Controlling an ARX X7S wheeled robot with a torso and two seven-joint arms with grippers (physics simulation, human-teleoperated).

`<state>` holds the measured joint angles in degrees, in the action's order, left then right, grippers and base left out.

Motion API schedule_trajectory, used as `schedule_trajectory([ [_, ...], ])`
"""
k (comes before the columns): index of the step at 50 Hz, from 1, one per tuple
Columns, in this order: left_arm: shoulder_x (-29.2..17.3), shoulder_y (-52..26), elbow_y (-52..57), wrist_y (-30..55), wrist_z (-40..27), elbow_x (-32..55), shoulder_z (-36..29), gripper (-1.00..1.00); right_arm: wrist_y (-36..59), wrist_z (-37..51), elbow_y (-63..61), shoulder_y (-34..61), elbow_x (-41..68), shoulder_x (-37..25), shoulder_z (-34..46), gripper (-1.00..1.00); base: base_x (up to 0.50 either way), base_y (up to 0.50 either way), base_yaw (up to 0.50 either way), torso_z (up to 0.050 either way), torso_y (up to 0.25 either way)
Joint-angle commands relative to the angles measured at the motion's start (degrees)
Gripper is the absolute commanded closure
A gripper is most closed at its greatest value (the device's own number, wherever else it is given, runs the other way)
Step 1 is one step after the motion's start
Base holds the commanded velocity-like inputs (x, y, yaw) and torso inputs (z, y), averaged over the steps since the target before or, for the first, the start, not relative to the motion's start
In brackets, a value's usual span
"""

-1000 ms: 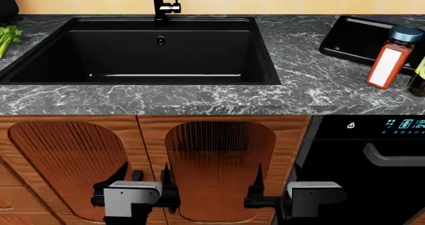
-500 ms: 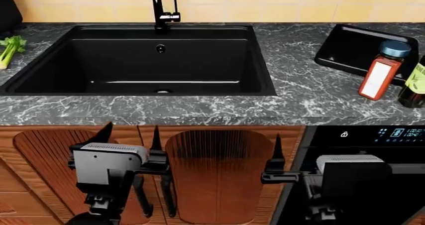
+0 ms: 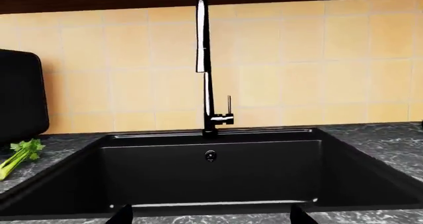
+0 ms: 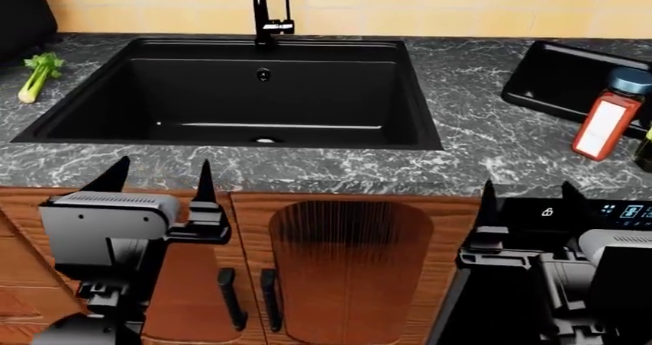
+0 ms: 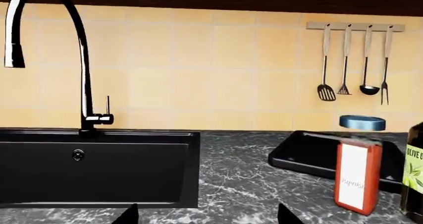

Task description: Pick up the fruits and vegetables and place them in the sink. Turn on the sink faucet to wash them. Then turn the sink off and put them in the tray.

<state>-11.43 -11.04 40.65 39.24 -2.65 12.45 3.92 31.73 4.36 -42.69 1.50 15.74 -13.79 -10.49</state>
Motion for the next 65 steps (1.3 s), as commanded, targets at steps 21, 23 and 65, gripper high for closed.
schedule_trajectory([
  [21,-2.7,-2.4,6.3,6.7,-0.7,4.5,4.4,-1.00,6.1,0.9,-6.1,4.5,2.8,-3.1,2.9,-1.00,0.00,0.00,0.50,0.050,0.000],
  [23,-2.8,-2.6,6.5,7.0,-0.7,4.8,4.6,-1.00,6.2,0.9,-6.2,4.7,2.9,-3.1,3.2,-1.00,0.00,0.00,0.50,0.050,0.000],
  [65,-5.2,-9.9,11.5,20.1,-3.4,11.5,9.6,-1.00,12.9,1.7,-8.6,12.0,6.2,-5.3,6.3,-1.00,0.02,0.34,0.18,0.029,0.000],
])
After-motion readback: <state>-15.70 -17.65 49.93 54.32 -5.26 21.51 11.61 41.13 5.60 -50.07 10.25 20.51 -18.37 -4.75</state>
